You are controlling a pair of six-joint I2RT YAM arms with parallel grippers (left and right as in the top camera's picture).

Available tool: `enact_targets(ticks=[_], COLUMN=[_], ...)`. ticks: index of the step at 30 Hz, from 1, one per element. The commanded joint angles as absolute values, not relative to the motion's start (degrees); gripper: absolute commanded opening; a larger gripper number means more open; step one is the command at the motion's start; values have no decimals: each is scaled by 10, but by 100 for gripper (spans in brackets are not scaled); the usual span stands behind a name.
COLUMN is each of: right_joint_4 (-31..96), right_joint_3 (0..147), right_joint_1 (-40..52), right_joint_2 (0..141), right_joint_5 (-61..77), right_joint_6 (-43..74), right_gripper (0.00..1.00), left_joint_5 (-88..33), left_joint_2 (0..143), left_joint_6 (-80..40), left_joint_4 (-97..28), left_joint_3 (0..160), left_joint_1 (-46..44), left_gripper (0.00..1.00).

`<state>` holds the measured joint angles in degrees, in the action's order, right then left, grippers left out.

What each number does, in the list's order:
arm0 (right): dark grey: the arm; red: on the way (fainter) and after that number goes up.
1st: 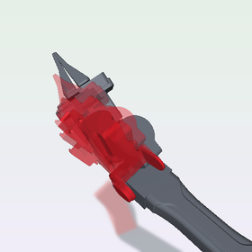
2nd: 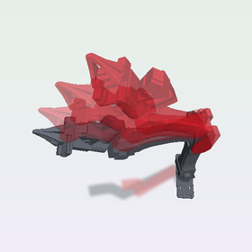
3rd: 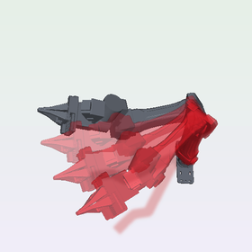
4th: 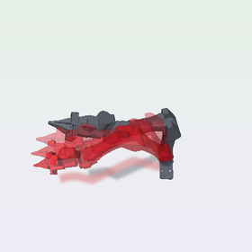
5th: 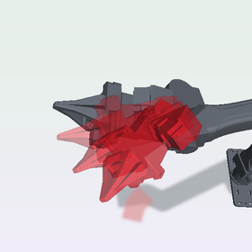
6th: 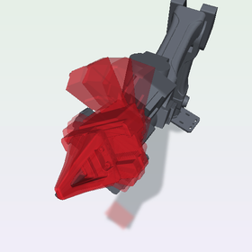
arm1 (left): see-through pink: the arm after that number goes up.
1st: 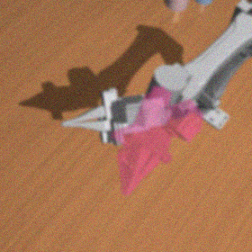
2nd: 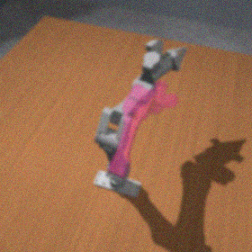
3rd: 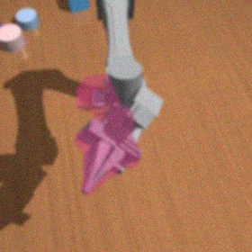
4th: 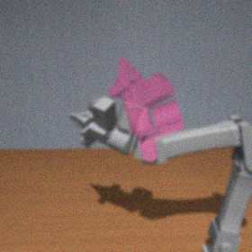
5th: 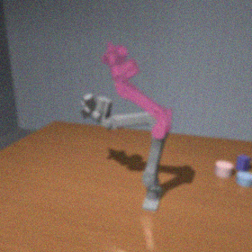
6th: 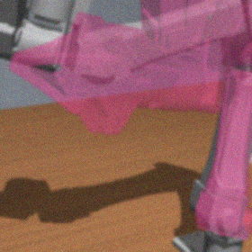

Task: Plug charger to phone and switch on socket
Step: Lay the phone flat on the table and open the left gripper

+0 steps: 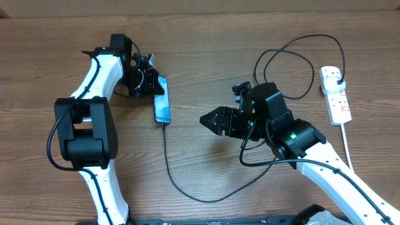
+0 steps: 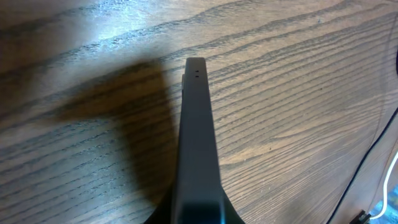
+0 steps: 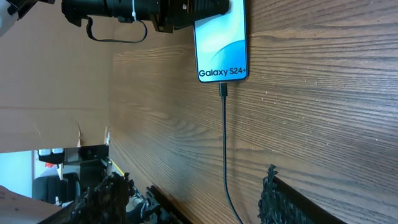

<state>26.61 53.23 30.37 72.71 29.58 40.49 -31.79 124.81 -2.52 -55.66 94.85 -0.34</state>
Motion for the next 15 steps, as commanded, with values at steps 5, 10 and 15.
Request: enact_targets(ticks=[5,10,15], right_joint_4=[268,272,274], right_joint_3=[540,540,540], right_joint_1=[302,302,302], right_joint_2=[727,727,727], right_joint_5=[292,292,292], right_joint_6=[401,401,401], right_gripper=[70,70,70], left_joint_5=[-324,-306,-298], left_joint_2=[1254,1254,1254], left_joint_6=[-8,-22,-28], left_joint_4=[-556,-538,-517], left_joint_3=[941,912,887], left_joint_1=[-7,-6,-7], left_gripper=[5,5,7])
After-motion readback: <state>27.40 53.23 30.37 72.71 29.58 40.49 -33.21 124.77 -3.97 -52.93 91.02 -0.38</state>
